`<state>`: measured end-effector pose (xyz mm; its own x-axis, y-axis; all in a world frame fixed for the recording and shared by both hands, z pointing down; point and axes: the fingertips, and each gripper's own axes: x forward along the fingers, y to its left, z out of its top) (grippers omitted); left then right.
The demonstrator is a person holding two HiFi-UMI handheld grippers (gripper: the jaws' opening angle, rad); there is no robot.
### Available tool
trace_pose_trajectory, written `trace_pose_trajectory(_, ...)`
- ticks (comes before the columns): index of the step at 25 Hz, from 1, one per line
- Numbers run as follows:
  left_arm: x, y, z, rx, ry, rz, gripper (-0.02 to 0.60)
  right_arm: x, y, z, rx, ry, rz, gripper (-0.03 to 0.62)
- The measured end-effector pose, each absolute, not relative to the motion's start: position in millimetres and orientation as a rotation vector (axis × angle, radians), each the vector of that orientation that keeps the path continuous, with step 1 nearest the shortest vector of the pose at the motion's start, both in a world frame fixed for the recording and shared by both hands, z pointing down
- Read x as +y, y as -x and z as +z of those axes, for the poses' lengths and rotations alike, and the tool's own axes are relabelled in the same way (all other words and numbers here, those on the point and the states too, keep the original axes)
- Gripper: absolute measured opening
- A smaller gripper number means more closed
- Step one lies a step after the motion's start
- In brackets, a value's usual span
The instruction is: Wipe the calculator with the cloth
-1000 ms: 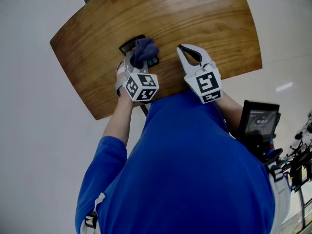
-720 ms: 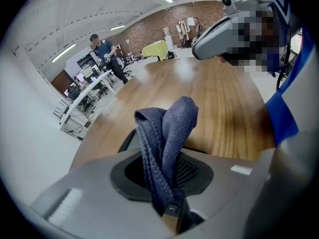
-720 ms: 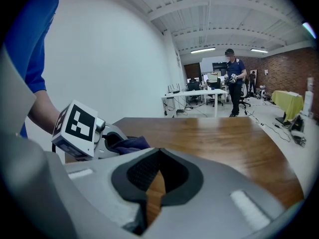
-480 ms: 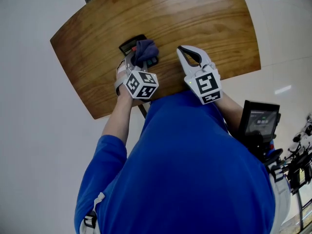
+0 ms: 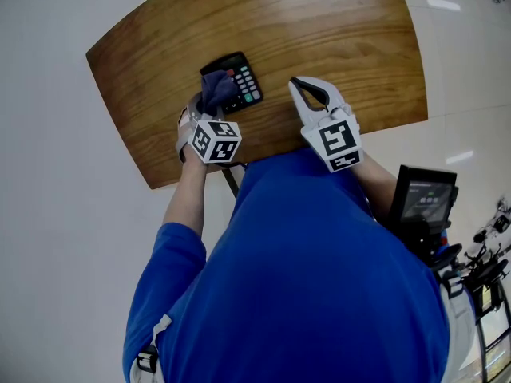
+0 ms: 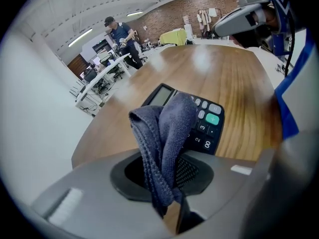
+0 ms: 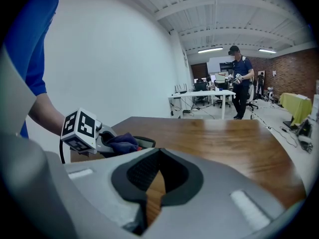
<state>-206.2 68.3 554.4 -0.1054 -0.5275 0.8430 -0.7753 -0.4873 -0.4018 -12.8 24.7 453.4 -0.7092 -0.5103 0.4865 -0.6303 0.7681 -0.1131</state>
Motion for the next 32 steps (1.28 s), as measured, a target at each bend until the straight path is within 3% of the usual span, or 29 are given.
trace_pose_trajectory(8, 61.3, 194.6, 547.7, -1.451, -1.985, 1.615, 0.091, 21.3, 11.1, 453.6, -2.523, -0.885, 0.388, 0.002)
trace_pose_trajectory(20, 44.2, 109.4, 553.5, -1.255, -2.167, 1.602, 0.091, 21.4, 7.5, 456.7, -2.505, -0.9, 0.401, 0.001)
trace_pose_trajectory(32, 62.0, 159.6, 554.6, -1.344, -2.029, 1.603, 0.091, 24.2, 19.1, 451.9, -2.526, -0.857, 0.388, 0.002)
